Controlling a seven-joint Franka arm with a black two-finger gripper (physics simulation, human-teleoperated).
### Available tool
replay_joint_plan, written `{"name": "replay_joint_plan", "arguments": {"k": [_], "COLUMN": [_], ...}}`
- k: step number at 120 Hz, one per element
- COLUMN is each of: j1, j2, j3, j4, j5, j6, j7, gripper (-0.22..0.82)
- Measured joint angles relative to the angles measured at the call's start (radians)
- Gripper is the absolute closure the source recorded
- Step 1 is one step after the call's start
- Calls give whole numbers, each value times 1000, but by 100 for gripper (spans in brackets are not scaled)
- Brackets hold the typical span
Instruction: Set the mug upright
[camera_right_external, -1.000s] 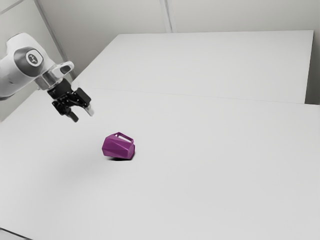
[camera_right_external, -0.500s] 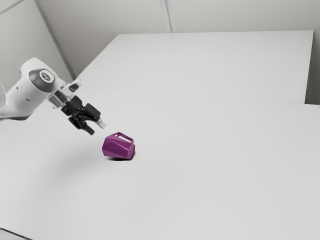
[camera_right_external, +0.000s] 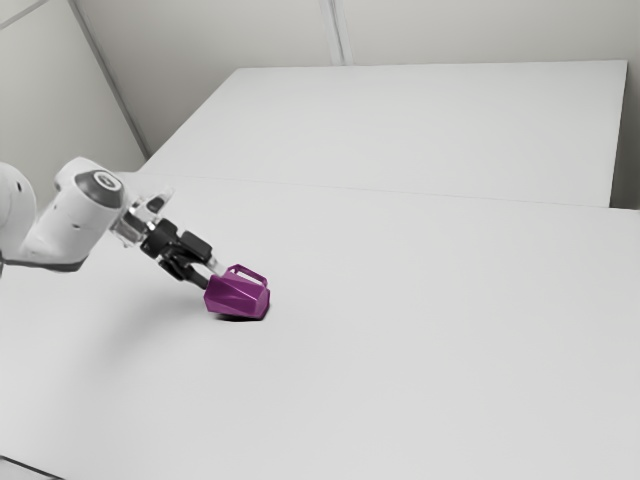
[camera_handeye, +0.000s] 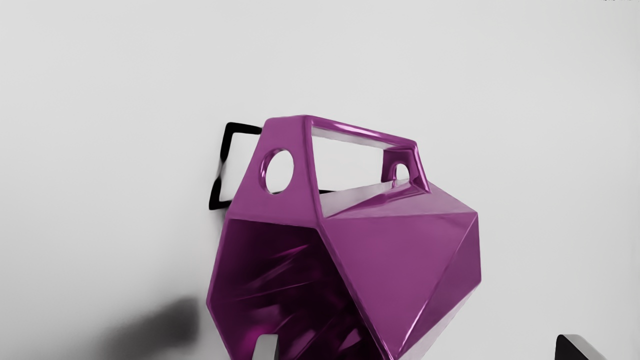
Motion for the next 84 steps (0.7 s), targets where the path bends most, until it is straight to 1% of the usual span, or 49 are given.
{"name": "replay_joint_plan", "arguments": {"k": [28, 33, 38, 53, 61, 71, 84], "j1": [2, 2, 1, 1, 1, 1, 1], "j2": [11, 11, 11, 11, 10, 6, 0], "j3": [-3, -3, -4, -6, -13, -18, -28], "j4": [-53, -58, -61, -67, -67, -66, -65], "j5": [-152, -178, -200, -238, -248, -254, -258], "j6": [-1, -2, -4, -8, -8, -7, -4], "j7": [93, 109, 124, 163, 180, 199, 220], "gripper": [0, 2, 9, 39, 52, 62, 70]}}
